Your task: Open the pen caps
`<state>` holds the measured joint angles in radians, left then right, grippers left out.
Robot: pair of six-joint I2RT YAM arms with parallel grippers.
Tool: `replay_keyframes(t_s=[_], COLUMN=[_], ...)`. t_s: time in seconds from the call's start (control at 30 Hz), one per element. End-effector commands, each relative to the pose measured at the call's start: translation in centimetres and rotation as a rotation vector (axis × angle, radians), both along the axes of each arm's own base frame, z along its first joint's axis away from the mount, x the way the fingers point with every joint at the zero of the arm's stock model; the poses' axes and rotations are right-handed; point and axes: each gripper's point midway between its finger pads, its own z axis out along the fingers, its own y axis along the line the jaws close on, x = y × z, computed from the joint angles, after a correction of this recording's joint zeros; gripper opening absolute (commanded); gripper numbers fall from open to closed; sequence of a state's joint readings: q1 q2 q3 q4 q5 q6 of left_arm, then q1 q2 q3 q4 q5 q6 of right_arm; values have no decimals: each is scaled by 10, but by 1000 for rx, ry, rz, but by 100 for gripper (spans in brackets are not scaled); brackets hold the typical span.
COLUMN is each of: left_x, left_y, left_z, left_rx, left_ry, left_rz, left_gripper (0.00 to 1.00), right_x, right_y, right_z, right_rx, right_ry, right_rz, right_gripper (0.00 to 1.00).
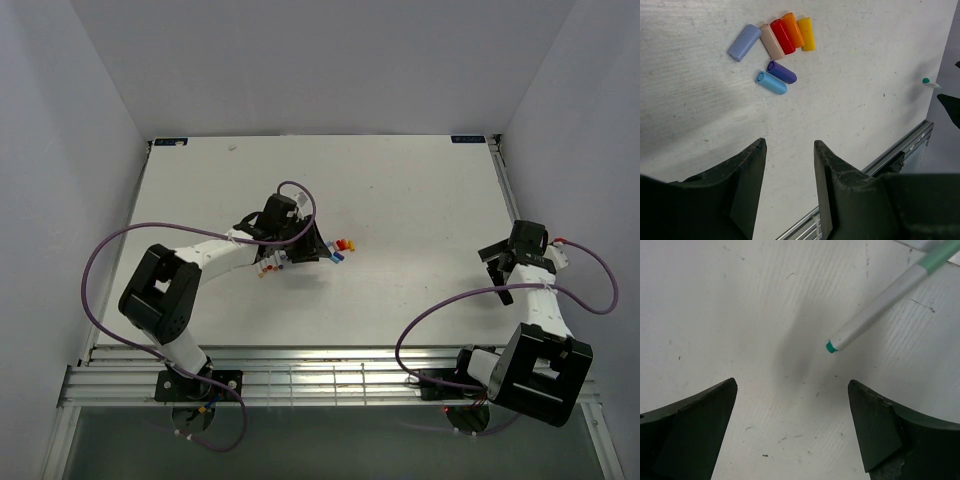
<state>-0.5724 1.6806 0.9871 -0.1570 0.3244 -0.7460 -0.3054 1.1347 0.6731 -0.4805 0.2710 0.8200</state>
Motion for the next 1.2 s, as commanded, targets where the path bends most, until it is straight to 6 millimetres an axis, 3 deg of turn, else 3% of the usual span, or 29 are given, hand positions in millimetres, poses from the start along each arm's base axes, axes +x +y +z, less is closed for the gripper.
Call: replay_keyframes(t_s=[0.0,0.3,0.5,0.57,0.7,0.97,1.17], left_x=[-8,-13,-20,-22,-24,-20,-21], left_y=[-2,0,3,4,6,4,0], left_z=[16,14,17,17,22,28,25], left_rx=[-33,-36,-35,-33,-36,-42,-57], left_ry=[-23,-4,-11,-11,-21,-40,-29], left_rz=[-22,-18,-22,-27,-30,-33,-42], left_gripper=[53,51,50,50,50,50,49], right_x=[-12,-27,-26,-29,-21,-9,-11], right_y=[-17,-37,-48,-50,-52,-63,-61], right_z=[1,1,-11,-20,-27,-20,-35], right_rx=[-9,-59,-36,-25,-12,-55,-19], right_ry=[41,53,115,148,129,83,130], right_rz=[-151,-276,-314,-327,-325,-313,-325], right_gripper=[98,100,100,96,91,90,90])
